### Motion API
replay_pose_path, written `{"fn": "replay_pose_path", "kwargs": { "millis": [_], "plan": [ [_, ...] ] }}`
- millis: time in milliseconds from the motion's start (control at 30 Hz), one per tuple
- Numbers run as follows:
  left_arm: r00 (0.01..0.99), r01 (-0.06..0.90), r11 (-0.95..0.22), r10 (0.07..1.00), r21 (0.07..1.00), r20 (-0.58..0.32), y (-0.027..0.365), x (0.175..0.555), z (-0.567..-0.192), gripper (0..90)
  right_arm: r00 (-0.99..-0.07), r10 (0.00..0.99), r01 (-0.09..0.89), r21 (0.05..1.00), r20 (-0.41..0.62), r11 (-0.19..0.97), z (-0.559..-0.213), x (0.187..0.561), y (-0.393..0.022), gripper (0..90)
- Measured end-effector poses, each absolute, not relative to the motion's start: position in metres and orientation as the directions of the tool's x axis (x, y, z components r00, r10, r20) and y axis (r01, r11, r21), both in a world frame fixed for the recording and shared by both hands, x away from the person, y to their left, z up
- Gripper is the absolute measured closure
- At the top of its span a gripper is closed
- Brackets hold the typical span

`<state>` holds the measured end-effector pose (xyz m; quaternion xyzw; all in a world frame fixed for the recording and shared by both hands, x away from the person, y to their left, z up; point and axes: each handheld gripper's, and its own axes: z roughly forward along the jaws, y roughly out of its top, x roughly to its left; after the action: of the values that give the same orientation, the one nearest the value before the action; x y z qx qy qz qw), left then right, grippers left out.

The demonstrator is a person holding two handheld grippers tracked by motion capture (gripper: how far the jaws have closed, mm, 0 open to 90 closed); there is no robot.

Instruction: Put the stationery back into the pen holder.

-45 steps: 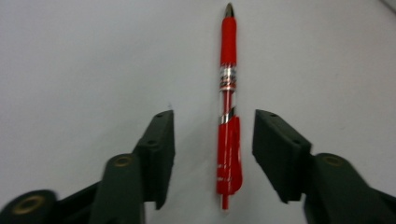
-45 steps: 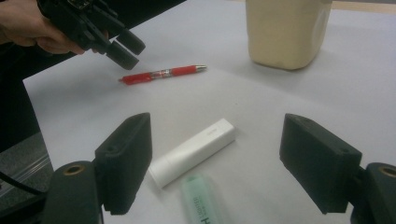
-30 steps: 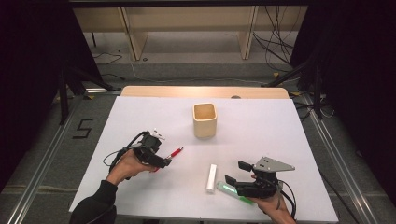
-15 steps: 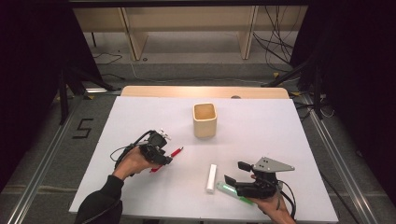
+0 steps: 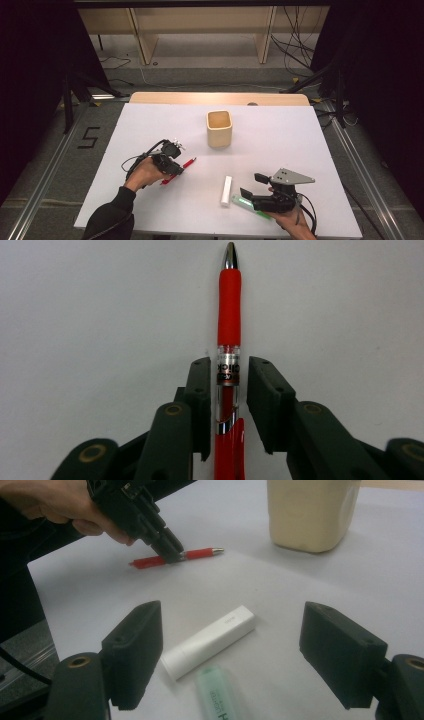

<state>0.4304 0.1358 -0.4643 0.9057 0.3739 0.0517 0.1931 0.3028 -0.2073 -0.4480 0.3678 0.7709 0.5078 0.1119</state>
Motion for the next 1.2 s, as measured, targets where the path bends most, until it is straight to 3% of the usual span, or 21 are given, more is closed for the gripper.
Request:
{"fn": "replay_pose_path", "kwargs": {
  "millis": [200,767,1200],
  "plan": [
    [0.715,0.658,-0.657,0.699,0.368,-0.03,0.132,0.432,-0.465,77.4,-0.704,0.681,0.455,0.864,0.201,0.215,-0.448,0.303,-0.207,26.2],
    [0.729,0.653,-0.682,0.683,0.328,-0.032,0.128,0.436,-0.463,79.1,-0.705,0.681,0.458,0.86,0.198,0.224,-0.45,0.303,-0.205,26.3],
    [0.702,0.671,-0.621,0.708,0.406,-0.079,0.148,0.437,-0.449,79.2,-0.707,0.679,0.458,0.86,0.2,0.224,-0.451,0.303,-0.205,26.3]
  ]
}}
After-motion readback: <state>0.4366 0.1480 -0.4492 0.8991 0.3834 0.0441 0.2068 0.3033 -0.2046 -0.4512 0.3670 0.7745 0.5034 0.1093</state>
